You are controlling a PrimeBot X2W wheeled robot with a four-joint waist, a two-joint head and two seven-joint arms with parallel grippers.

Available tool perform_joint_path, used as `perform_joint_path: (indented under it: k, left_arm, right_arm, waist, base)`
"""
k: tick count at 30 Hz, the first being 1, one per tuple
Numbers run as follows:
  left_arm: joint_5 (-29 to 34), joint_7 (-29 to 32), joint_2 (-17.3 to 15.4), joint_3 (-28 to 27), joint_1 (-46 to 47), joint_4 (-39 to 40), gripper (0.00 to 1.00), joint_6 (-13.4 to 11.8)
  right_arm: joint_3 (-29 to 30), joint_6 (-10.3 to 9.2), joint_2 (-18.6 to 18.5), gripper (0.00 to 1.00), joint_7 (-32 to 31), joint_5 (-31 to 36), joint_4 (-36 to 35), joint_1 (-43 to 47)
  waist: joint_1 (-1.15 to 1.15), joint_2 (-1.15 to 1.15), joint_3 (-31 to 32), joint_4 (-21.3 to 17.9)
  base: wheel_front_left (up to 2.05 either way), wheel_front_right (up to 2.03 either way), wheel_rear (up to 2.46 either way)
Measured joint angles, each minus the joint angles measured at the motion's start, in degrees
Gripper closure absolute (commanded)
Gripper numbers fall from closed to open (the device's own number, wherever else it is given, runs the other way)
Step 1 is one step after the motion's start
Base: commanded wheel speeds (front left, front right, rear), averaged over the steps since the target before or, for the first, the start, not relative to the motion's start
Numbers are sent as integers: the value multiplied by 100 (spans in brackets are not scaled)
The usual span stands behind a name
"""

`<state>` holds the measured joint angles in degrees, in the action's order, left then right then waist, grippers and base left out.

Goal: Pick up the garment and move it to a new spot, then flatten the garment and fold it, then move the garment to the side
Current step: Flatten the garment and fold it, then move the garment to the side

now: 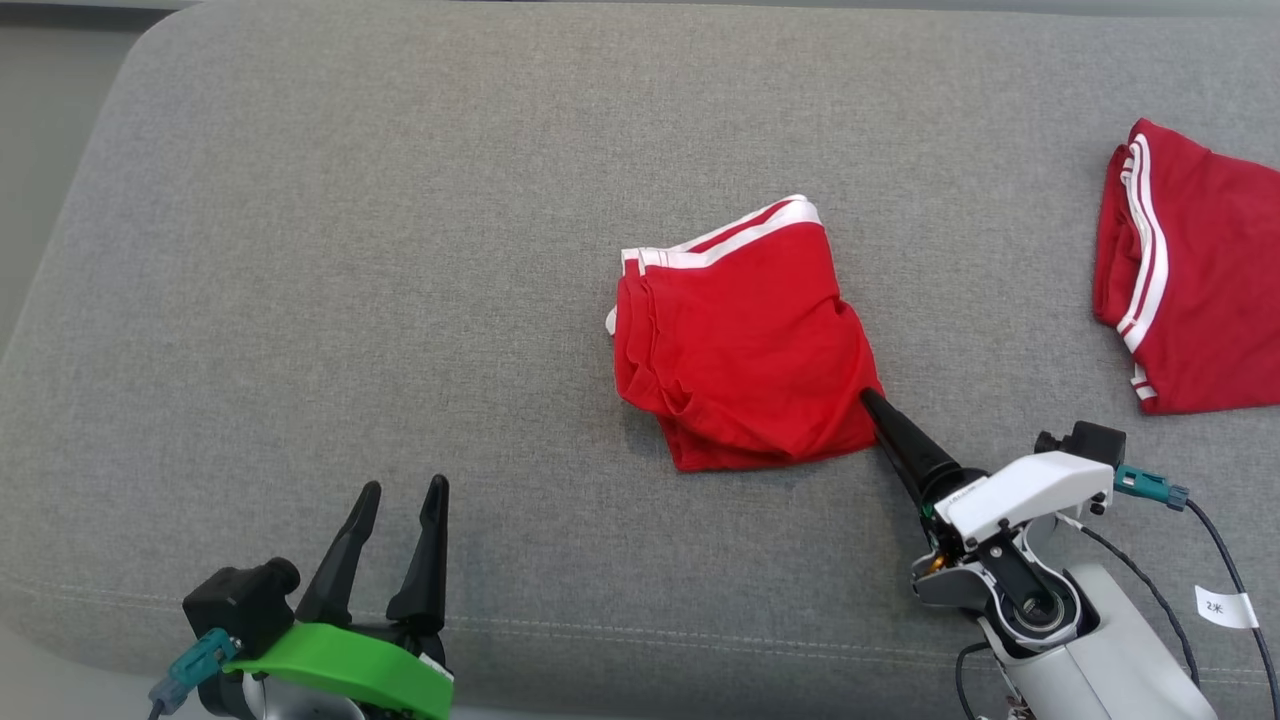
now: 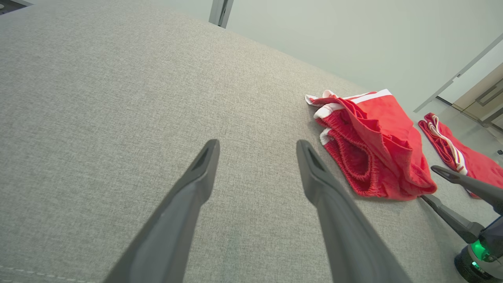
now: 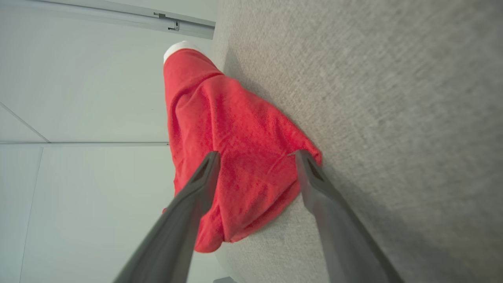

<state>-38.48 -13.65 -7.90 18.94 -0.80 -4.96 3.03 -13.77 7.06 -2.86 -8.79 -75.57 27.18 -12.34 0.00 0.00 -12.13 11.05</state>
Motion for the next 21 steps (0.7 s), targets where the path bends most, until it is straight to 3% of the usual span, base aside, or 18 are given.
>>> perform_joint_path:
  k: [11,21]
  left_arm:
    - [-1,0,2,-3,0,-27,0,0]
    - [-1,0,4,21,0,-26,0,0]
  right_arm:
    - [-200,-1,-71,0,105,214,-64,-34]
    - [-323,-1,-441,0,231,571,-75,-66]
  waist:
    - [0,0,80,-27]
    - [0,0,98,-52]
  base:
    - [0,0,0]
    - [0,0,0]
